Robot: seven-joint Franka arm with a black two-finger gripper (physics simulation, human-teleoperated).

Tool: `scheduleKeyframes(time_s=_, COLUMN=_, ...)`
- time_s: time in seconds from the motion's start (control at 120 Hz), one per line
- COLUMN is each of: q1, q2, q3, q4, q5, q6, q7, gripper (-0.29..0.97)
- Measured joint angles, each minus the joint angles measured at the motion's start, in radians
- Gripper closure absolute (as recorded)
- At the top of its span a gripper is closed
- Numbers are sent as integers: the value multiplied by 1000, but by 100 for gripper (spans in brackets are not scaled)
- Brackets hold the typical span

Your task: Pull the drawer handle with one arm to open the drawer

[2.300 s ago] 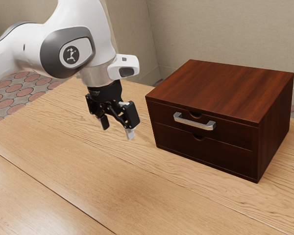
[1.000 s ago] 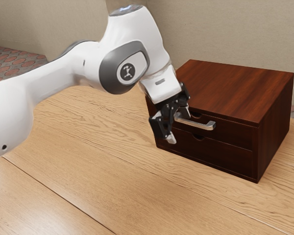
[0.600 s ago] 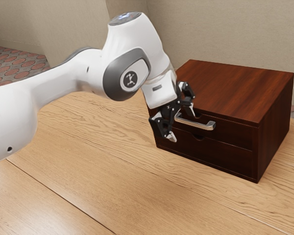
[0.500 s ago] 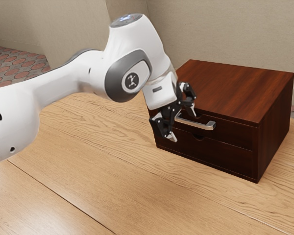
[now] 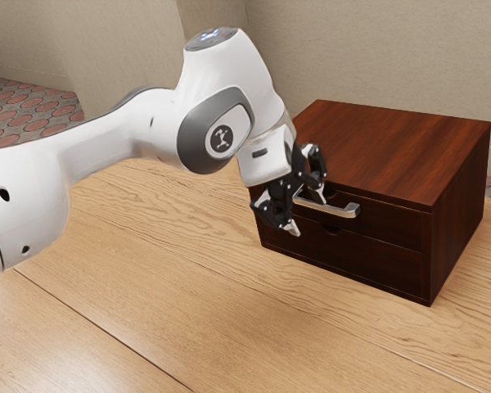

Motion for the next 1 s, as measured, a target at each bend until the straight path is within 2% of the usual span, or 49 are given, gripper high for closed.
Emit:
scheduleKeyframes(time_s=0.233, q1=1, q2=-1, q3=8, q4=-1, q5=-11, q6=2, q7=15, gripper=49)
scheduleKeyframes(time_s=0.392, q1=0, q2=-1, q3=14, q4=-1, q5=-13, q6=0, q7=12, gripper=57)
scheduleKeyframes(time_s=0.65, q1=-6, q2=-27, q3=20, q4=-47, q5=-22, q6=-6, q7=-1, gripper=64)
scheduleKeyframes(time_s=1.0, q1=-13, q2=-186, q3=17, q4=-230, q5=-28, q6=-5, q7=-20, gripper=63)
